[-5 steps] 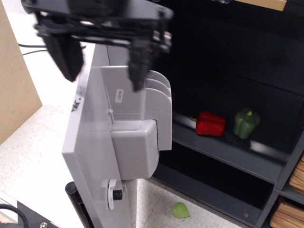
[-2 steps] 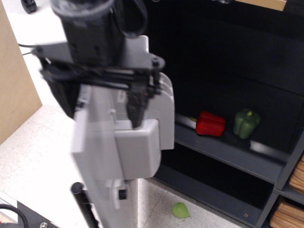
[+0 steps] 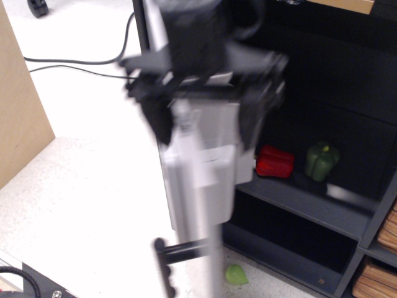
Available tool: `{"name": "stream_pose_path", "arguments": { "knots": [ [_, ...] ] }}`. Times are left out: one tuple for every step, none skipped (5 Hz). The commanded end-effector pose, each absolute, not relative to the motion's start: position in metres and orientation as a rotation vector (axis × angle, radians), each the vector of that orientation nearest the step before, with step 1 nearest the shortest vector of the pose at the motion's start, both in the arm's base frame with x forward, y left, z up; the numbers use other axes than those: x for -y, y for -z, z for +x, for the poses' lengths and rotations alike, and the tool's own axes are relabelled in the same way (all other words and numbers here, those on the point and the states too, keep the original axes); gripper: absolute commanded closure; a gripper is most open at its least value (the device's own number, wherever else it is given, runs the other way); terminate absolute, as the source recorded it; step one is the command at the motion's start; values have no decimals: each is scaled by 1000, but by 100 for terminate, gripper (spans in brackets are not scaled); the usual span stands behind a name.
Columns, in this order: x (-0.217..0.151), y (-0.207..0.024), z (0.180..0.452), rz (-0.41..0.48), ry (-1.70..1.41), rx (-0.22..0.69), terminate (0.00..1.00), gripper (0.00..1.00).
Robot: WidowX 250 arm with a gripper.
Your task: Close fridge
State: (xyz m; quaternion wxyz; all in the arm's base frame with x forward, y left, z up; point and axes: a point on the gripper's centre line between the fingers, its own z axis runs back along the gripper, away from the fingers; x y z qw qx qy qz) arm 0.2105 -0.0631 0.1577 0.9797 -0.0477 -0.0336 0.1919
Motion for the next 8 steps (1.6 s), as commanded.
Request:
{"name": "stream_pose_path", "arguments": {
  "knots": [
    [110, -198, 258, -192, -438, 148, 0, 0],
    [118, -216, 258, -237, -395, 148, 0, 0],
    [111, -216, 236, -215, -312, 173, 0, 0],
    [96, -186, 219, -125, -247, 171, 0, 0],
    [92, -145, 222, -36, -198, 160, 0, 0],
    [102, -109, 233, -59, -152, 149, 0, 0],
    [112, -98, 244, -95, -108, 159, 0, 0],
    [119, -96, 265, -128, -64, 197, 0, 0]
  ]
}}
